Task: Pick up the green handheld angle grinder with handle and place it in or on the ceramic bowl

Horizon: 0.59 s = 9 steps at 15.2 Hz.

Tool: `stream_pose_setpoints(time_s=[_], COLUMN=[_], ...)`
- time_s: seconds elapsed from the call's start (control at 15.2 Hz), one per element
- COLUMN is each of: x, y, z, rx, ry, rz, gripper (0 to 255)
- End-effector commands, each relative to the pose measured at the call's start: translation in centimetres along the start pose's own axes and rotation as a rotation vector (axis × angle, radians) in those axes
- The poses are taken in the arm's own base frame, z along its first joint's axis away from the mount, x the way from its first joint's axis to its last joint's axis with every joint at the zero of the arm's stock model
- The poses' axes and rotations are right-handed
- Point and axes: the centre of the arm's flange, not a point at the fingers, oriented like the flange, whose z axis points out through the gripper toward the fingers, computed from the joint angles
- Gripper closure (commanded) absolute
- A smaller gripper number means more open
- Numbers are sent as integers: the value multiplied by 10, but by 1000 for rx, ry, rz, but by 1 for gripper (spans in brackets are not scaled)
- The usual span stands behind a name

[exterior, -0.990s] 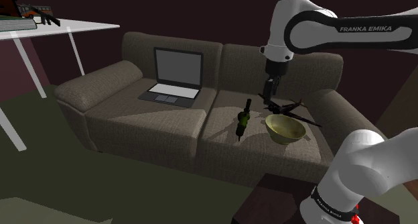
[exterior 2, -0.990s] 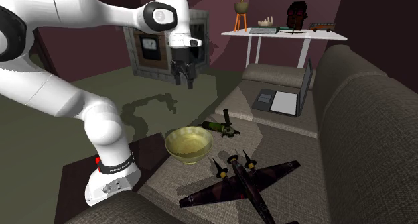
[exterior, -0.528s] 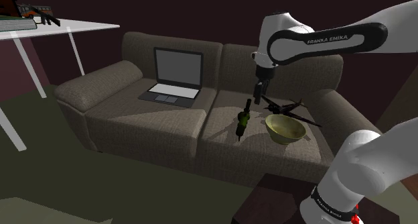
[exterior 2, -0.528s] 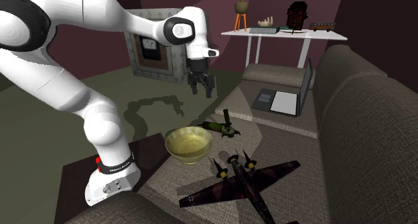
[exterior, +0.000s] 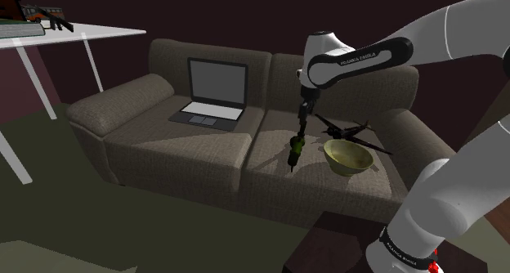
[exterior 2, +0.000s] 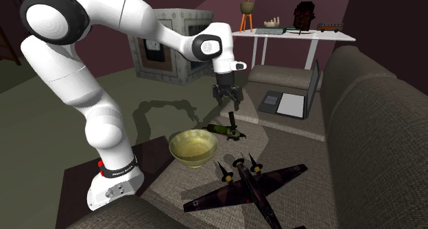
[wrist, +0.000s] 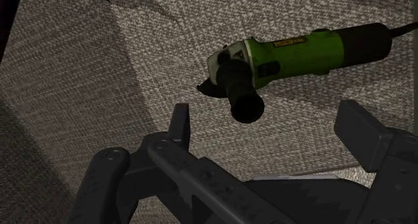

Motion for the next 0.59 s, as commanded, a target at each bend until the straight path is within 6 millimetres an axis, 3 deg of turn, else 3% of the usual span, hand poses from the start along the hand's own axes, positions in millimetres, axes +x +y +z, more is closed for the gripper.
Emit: stream_pose_setpoints(time_s=[0.0, 0.53], x=[5, 5], y=[5, 5], z=[14, 49], rx=[-6, -6], ry=[4, 4], rz=[-3, -3], gripper=[0, 0])
